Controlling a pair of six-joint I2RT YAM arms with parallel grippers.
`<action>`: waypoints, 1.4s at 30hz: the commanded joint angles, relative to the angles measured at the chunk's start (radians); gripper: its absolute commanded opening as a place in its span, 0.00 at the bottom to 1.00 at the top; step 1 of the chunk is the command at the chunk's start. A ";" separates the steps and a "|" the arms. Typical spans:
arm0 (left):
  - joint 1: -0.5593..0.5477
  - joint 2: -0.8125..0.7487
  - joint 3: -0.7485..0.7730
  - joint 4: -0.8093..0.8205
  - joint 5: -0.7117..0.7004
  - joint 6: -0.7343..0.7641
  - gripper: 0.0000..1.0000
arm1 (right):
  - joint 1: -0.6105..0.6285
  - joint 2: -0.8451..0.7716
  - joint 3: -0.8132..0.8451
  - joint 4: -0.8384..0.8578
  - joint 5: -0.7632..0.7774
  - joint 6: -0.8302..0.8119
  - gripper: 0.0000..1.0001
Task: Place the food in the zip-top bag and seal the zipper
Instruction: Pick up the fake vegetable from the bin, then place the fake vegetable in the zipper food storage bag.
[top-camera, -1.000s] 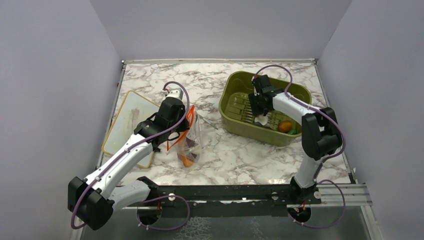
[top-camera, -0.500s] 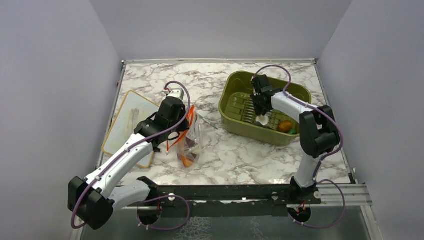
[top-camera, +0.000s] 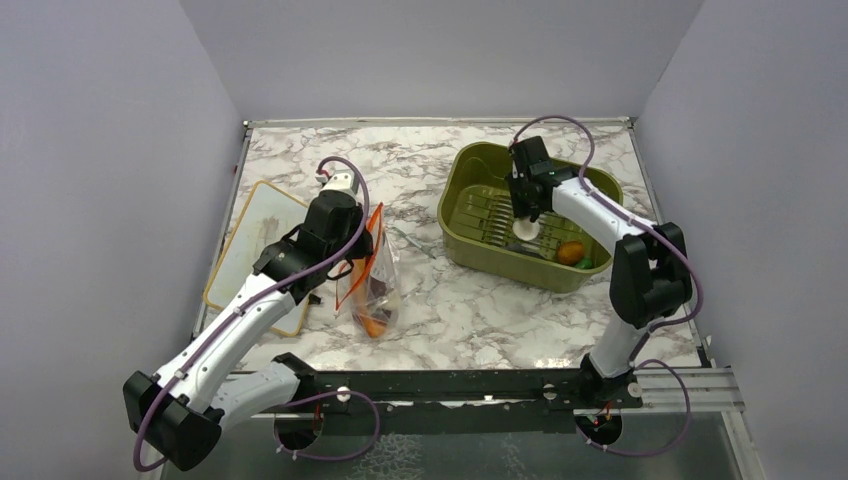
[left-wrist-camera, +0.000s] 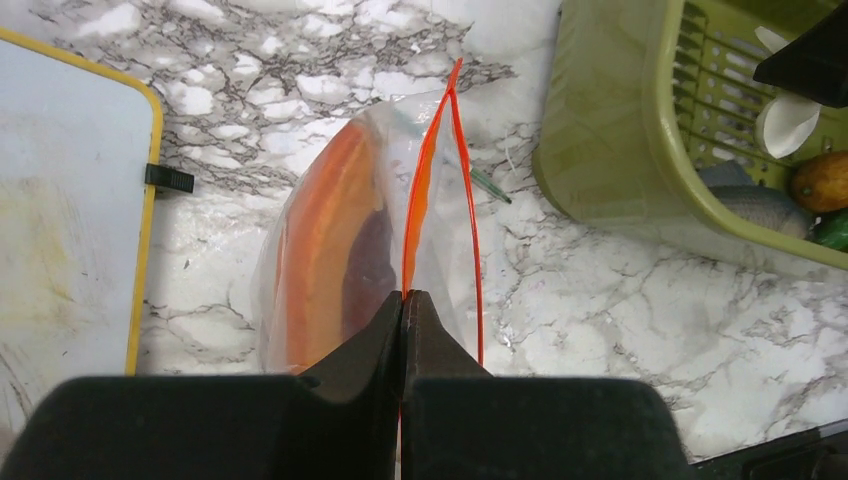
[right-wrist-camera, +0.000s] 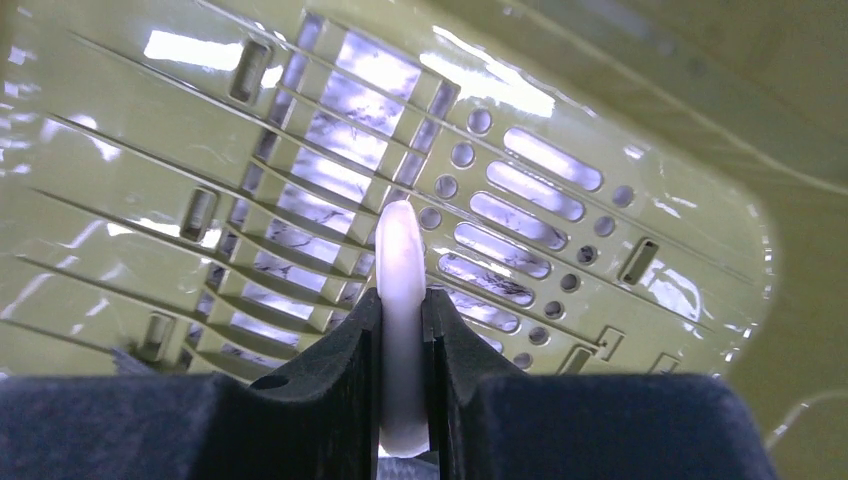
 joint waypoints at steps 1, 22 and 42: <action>-0.003 -0.046 0.062 -0.035 -0.028 -0.022 0.00 | -0.001 -0.083 0.093 -0.038 -0.009 0.015 0.09; -0.003 -0.040 0.066 0.078 0.226 -0.100 0.00 | 0.020 -0.456 -0.002 0.350 -0.717 0.157 0.08; -0.003 -0.017 0.108 0.129 0.352 -0.269 0.00 | 0.346 -0.546 -0.282 0.882 -0.761 0.459 0.08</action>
